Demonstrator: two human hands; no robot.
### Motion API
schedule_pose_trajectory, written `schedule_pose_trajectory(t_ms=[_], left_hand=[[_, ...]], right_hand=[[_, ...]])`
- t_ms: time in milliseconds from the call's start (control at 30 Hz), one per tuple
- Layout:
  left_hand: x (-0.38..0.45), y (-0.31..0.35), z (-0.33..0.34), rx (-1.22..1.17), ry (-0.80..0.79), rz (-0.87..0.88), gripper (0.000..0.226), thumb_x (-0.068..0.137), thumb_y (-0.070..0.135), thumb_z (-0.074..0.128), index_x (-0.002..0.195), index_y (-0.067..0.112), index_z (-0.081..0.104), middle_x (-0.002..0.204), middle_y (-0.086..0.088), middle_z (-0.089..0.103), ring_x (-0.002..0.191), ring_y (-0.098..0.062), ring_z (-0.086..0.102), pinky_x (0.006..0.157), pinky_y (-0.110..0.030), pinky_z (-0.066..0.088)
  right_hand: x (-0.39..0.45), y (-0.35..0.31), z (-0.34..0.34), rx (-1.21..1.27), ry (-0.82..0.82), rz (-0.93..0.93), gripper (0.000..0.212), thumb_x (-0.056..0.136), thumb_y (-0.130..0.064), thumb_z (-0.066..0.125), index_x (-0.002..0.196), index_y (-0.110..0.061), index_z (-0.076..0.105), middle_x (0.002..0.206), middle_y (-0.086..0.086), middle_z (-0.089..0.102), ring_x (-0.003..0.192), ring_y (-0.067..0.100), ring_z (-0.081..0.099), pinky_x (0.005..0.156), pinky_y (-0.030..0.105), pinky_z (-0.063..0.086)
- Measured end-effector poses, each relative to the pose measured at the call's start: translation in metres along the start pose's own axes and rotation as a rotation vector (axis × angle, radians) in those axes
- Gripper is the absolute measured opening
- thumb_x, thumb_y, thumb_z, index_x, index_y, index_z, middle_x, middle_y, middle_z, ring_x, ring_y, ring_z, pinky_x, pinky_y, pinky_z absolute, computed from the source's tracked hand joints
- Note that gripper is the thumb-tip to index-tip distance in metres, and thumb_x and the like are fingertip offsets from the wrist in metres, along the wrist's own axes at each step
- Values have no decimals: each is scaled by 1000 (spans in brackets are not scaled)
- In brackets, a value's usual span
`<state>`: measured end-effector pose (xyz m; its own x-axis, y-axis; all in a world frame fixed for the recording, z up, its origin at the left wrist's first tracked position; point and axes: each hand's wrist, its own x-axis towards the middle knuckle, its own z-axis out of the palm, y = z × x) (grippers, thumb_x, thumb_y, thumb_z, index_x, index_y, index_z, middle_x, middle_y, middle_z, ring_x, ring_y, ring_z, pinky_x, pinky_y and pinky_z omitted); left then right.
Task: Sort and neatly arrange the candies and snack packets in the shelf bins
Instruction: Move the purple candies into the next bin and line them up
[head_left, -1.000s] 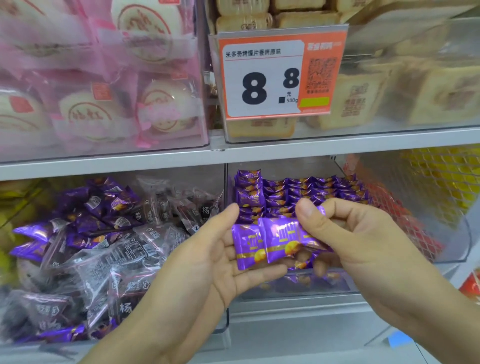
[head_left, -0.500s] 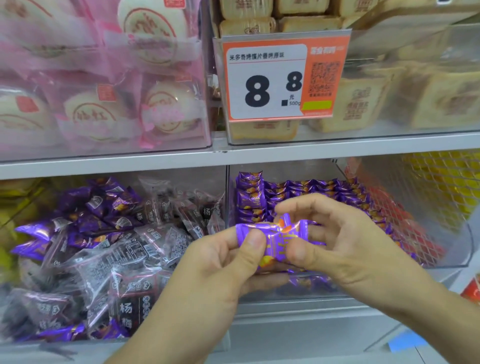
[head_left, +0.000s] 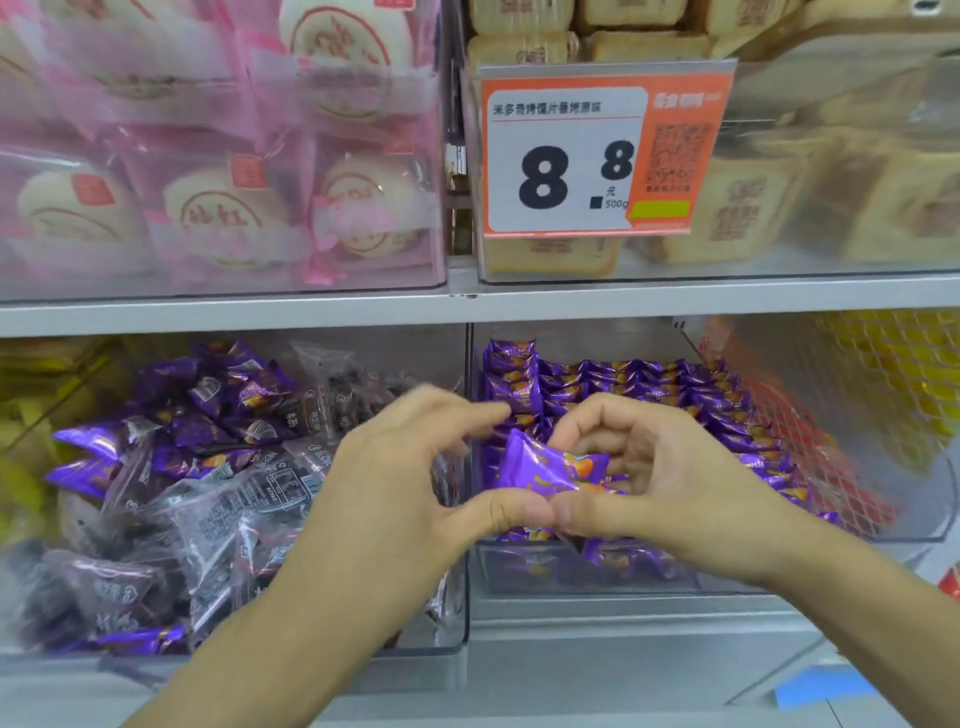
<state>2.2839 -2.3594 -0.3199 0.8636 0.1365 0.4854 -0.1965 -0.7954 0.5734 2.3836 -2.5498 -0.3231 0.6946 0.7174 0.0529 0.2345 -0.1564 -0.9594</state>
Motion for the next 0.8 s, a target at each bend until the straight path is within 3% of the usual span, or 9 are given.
schedule_pose_trajectory(t_ms=[67,133,267,367,433,533,600,700,800], left_hand=[[1,-9,-5,33,-46,-65,77,56,76,71,122,37,62,98,20,59,86,1,56,75,-6,41],[1,-16,-10,-19,-104,-207,79,52,74,76,119,37,61,93,16,61,81,-4,59,73,-15,48],[1,-22,-7,-243,-191,-418,51,51,58,81,94,32,69,79,8,69,61,-5,63,63,-22,54],[0,-25,-1,-281,-187,-414,34,65,42,86,90,30,68,79,11,69,62,-6,63,63,-21,53],[-1,-27,2,-277,-165,-377,28,68,36,84,89,29,66,77,13,67,58,-5,59,59,-18,49],[-3,-28,6,-277,-145,-345,26,71,33,81,90,28,64,76,12,66,57,-4,56,58,-17,46],[-4,-30,8,-297,-144,-352,26,73,34,80,91,28,62,76,10,66,59,-5,57,60,-19,48],[-4,-34,10,-362,-149,-383,25,75,33,81,91,26,62,76,7,66,61,-6,57,60,-21,49],[-3,-36,10,-444,-165,-412,26,75,30,83,91,22,63,74,6,66,61,-6,55,60,-21,49]], right_hand=[[11,8,-10,-64,49,47,37,63,-20,88,95,-21,68,91,5,74,75,14,66,73,33,54],[26,17,-23,-191,111,95,40,67,-22,90,100,-25,67,96,1,73,78,9,66,79,33,53],[68,23,-33,-539,166,109,40,69,-29,86,102,-27,63,102,-15,67,94,2,64,73,8,44],[95,29,-25,-637,129,136,38,71,-28,85,100,-30,62,109,-11,65,82,3,63,68,15,45],[105,36,-18,-681,116,129,38,71,-25,84,99,-33,61,108,-12,63,70,-7,54,59,9,39],[114,52,-12,-683,115,101,42,72,-25,85,109,-28,67,111,-11,62,84,-2,57,61,0,37],[117,61,-9,-692,130,93,45,75,-29,84,117,-27,68,118,-8,59,96,2,54,70,5,36],[118,66,-8,-753,115,91,51,78,-34,82,126,-29,64,123,-7,58,98,5,52,79,12,34],[117,68,-10,-763,157,81,49,73,-33,86,118,-29,67,117,-5,59,97,11,58,80,20,39]])
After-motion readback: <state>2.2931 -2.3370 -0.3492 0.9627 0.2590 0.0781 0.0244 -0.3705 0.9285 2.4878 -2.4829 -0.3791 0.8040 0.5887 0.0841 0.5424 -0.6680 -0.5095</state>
